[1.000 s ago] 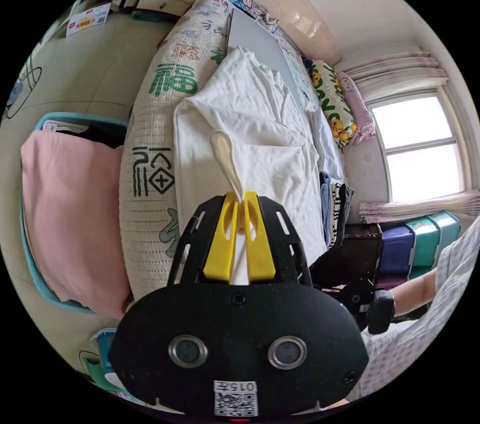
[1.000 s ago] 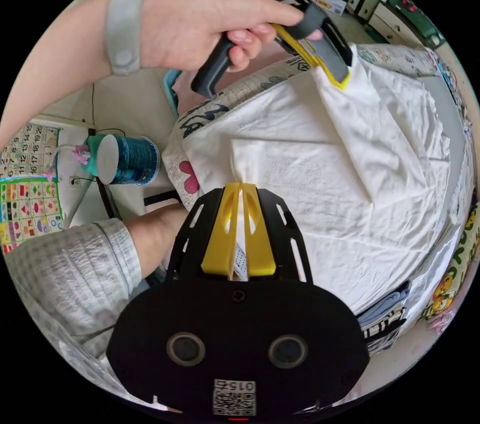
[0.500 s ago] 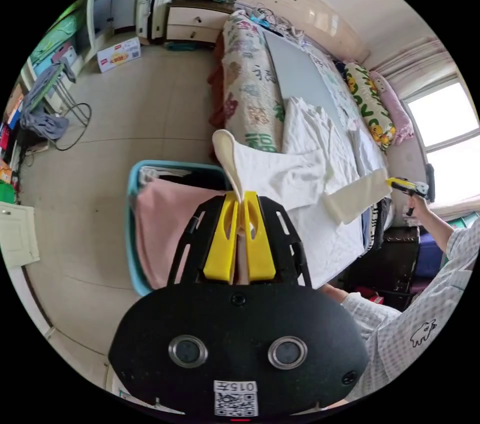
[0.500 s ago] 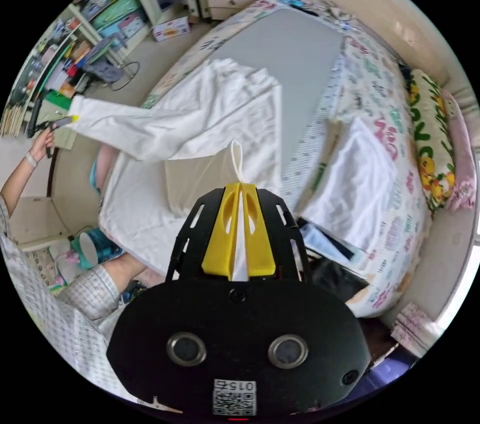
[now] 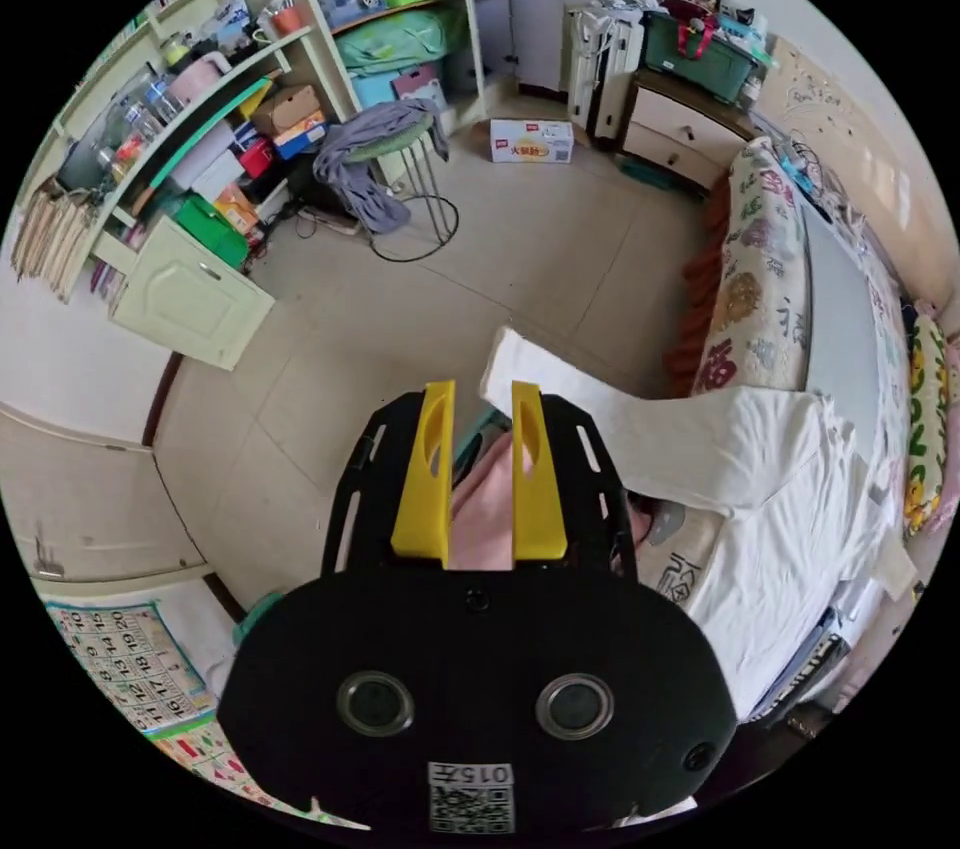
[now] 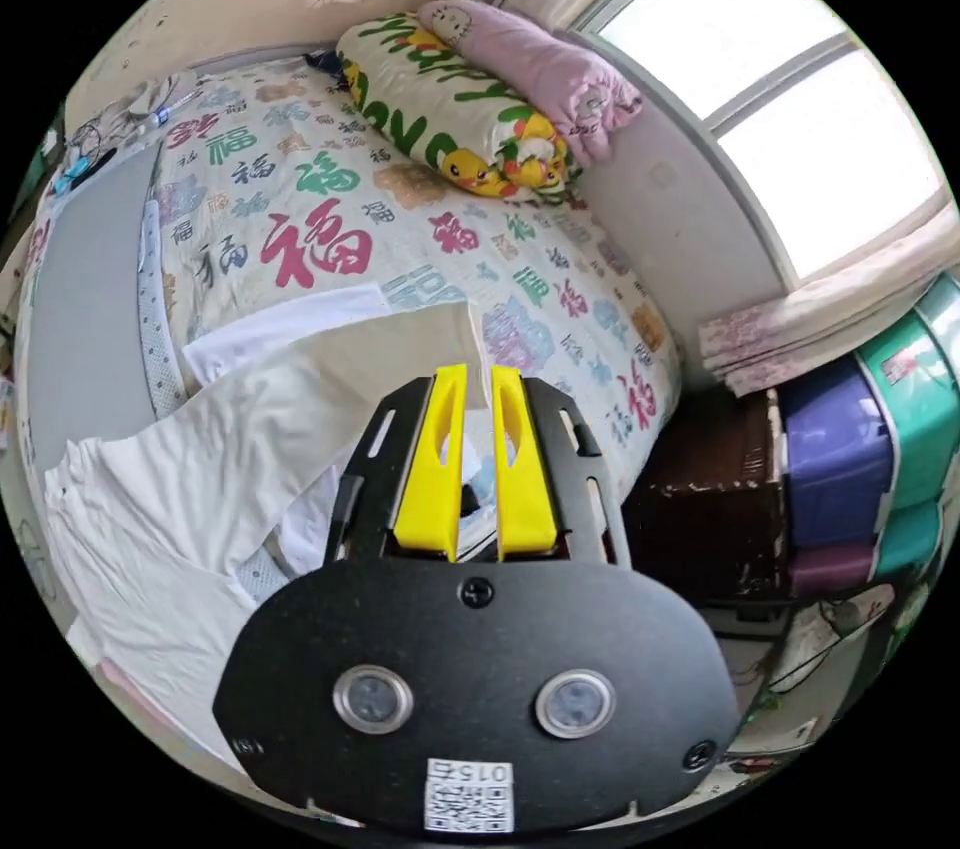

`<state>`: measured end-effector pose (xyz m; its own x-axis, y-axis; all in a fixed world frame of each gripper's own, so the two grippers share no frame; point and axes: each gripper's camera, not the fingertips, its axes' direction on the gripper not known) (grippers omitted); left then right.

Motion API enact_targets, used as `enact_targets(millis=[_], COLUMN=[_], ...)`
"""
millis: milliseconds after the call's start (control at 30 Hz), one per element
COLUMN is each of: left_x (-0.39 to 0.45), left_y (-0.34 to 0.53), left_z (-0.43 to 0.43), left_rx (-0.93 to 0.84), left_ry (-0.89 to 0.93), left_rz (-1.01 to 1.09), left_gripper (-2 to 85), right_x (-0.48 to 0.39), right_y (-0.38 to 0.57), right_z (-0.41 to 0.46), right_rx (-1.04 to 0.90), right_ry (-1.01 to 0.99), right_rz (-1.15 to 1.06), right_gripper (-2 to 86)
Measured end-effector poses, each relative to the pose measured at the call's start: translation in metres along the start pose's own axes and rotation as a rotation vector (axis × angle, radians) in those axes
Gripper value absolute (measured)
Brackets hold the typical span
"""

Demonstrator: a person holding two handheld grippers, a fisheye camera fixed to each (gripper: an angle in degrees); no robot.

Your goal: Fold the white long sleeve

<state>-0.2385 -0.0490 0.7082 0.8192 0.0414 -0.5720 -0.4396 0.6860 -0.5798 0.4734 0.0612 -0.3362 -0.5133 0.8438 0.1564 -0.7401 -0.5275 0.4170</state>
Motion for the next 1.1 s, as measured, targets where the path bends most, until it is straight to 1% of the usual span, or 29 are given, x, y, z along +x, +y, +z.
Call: enact_targets(millis=[33, 67, 133, 167, 200, 233, 300, 333, 400, 500, 600, 733, 833, 900, 967, 1100], left_x=[0.002, 0.009, 0.024, 0.036, 0.050, 0.057, 0.083, 0.089, 0.110, 0.131, 0.147, 0.162, 0.169, 0.174, 0.179, 0.195], left_y=[0.005, 0.017, 0.038, 0.055, 0.073, 0.082, 0.122, 0.131, 0.168, 0.206, 0.228, 0.240, 0.240, 0.234, 0.232, 0.234], left_z=[0.002, 0.007, 0.016, 0.023, 0.030, 0.034, 0.053, 0.058, 0.078, 0.093, 0.097, 0.094, 0.095, 0.096, 0.092, 0.086], left_rx=[-0.007, -0.031, -0.082, -0.122, -0.163, -0.188, -0.290, -0.317, -0.431, -0.559, -0.637, -0.674, -0.694, -0.729, -0.736, -0.756], left_ry=[0.033, 0.104, 0.210, 0.274, 0.331, 0.361, 0.472, 0.500, 0.577, 0.626, 0.613, 0.555, 0.543, 0.540, 0.546, 0.452], left_rz=[0.004, 0.018, 0.058, 0.091, 0.120, 0.133, 0.158, 0.163, 0.164, 0.192, 0.270, 0.390, 0.409, 0.401, 0.419, 0.483], left_gripper=[8.6, 8.6, 8.5, 8.3, 8.2, 8.2, 8.1, 8.1, 8.2, 8.4, 9.4, 8.9, 5.1, 1.0, -0.1, -0.7], right_x=[0.001, 0.002, -0.001, -0.004, -0.008, -0.009, -0.012, -0.011, -0.005, 0.014, 0.034, 0.051, 0.060, 0.070, 0.076, 0.085], right_y=[0.003, 0.013, 0.036, 0.056, 0.078, 0.089, 0.134, 0.145, 0.184, 0.220, 0.239, 0.247, 0.247, 0.240, 0.234, 0.225], right_z=[0.002, 0.005, 0.007, 0.005, 0.005, 0.006, 0.011, 0.014, 0.023, 0.029, 0.031, 0.024, 0.026, 0.021, 0.016, 0.012], right_rx=[-0.011, -0.031, -0.064, -0.087, -0.139, -0.166, -0.295, -0.332, -0.447, -0.557, -0.656, -0.684, -0.722, -0.723, -0.734, -0.762], right_ry=[-0.036, -0.118, -0.227, -0.326, -0.424, -0.468, -0.649, -0.678, -0.755, -0.769, -0.775, -0.725, -0.681, -0.670, -0.665, -0.628], right_rz=[-0.013, -0.062, -0.176, -0.266, -0.344, -0.371, -0.437, -0.440, -0.461, -0.472, -0.481, -0.519, -0.543, -0.555, -0.566, -0.585], right_gripper=[5.8, 6.3, 6.5, 6.7, 7.1, 7.3, 7.9, 8.0, 8.1, 8.5, 9.0, 8.1, 2.7, -0.1, -0.5, 0.2])
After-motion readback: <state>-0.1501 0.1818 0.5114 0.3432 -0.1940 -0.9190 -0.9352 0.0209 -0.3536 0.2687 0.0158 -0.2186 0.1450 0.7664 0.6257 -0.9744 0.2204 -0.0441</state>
